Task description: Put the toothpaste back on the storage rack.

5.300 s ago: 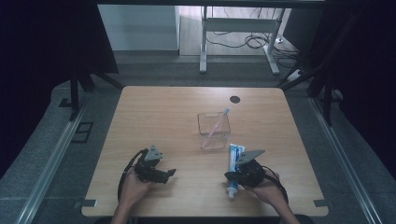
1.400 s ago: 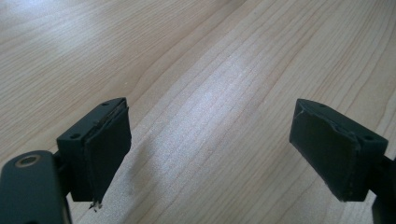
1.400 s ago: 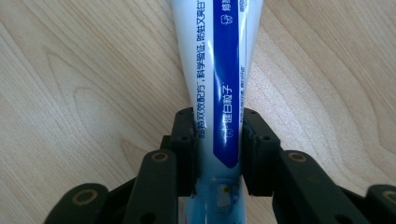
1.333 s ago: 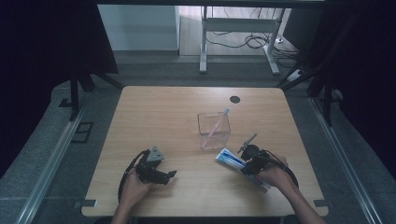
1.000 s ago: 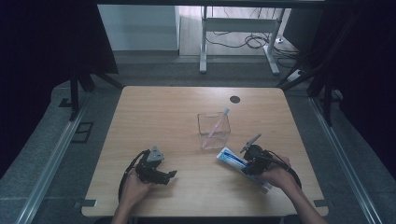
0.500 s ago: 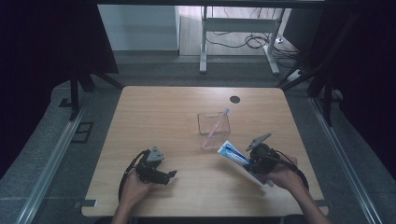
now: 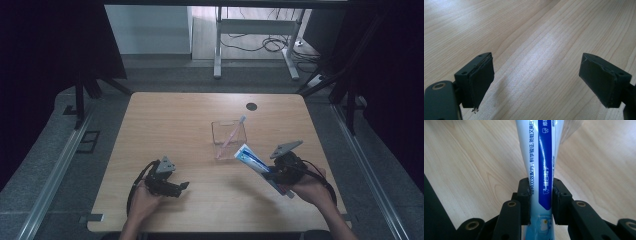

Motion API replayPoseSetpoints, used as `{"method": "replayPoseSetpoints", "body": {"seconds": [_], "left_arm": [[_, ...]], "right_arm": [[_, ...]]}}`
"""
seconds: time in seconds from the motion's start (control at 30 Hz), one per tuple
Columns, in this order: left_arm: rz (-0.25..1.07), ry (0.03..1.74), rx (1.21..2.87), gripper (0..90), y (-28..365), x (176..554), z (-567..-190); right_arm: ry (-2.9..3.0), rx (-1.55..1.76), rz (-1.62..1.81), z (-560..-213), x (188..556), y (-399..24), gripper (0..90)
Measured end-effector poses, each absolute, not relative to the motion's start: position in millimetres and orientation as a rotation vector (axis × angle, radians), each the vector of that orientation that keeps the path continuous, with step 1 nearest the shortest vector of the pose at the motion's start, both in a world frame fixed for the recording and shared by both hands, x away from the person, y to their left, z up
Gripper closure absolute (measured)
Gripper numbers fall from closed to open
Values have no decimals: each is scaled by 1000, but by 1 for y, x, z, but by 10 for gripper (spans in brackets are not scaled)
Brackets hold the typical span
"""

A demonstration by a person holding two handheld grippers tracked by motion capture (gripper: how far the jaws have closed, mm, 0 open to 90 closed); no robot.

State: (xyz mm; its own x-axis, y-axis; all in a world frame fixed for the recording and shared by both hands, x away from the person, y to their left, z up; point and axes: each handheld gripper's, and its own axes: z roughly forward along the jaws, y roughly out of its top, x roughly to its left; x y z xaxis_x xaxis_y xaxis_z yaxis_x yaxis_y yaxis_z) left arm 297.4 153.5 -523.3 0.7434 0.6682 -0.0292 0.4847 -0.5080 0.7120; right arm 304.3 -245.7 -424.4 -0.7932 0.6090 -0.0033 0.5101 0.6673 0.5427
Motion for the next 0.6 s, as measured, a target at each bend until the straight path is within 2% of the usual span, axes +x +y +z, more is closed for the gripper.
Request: {"method": "replayPoseSetpoints", "body": {"seconds": [0.6], "left_arm": [[321,868,2209,128,155,298,-524]], "right_arm": [[2576,913,960,-393,308,-246,725]]}}
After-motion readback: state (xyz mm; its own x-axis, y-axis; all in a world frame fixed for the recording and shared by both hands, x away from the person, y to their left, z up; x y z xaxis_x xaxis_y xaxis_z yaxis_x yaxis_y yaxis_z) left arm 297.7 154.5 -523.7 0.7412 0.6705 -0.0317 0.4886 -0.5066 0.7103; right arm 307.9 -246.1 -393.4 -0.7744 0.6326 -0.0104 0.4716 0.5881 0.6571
